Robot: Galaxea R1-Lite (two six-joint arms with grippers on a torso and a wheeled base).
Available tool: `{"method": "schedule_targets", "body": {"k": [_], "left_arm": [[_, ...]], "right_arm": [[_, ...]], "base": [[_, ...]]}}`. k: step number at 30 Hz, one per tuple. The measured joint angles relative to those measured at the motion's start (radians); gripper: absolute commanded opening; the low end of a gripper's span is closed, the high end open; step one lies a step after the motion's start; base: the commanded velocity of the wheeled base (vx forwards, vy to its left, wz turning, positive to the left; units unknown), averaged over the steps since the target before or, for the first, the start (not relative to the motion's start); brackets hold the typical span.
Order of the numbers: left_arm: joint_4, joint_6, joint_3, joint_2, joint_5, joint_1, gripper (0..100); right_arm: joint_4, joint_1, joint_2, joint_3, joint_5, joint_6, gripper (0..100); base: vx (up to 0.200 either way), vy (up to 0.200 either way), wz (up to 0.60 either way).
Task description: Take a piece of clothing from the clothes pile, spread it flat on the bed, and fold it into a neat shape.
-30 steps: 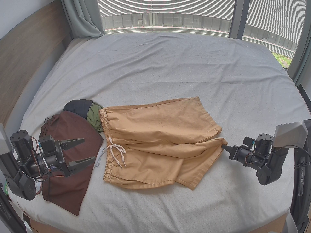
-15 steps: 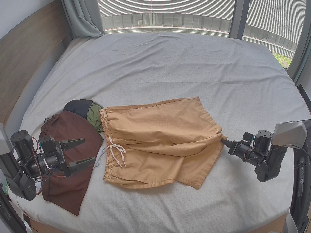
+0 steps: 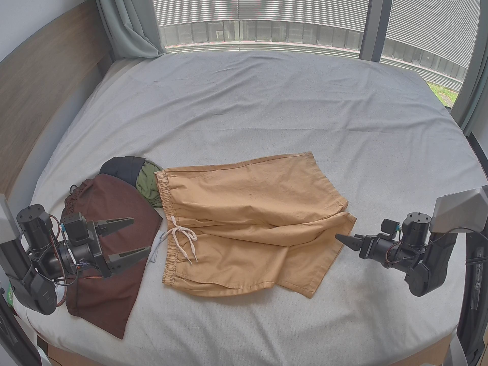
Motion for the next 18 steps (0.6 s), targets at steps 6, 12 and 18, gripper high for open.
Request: {"method": "schedule_targets", "body": {"k": [6, 12, 18], "left_arm": [[0.000, 0.000, 0.001, 0.000, 0.000, -0.004, 100], [0.000, 0.000, 0.001, 0.000, 0.000, -0.005, 100], [0.000, 0.001, 0.000, 0.001, 0.000, -0.005, 100]], "right_arm": [[0.001, 0.065, -0.066, 0.122, 0.014, -0.001, 100], [0.001, 0.113, -0.093, 0.198, 0.015, -0.003, 100], [0.001, 0.159, -0.095, 0.269, 0.015, -0.003, 100]], "base": [[0.000, 0.000, 0.00], [0.000, 0.000, 0.00], [0.000, 0.000, 0.00]]}}
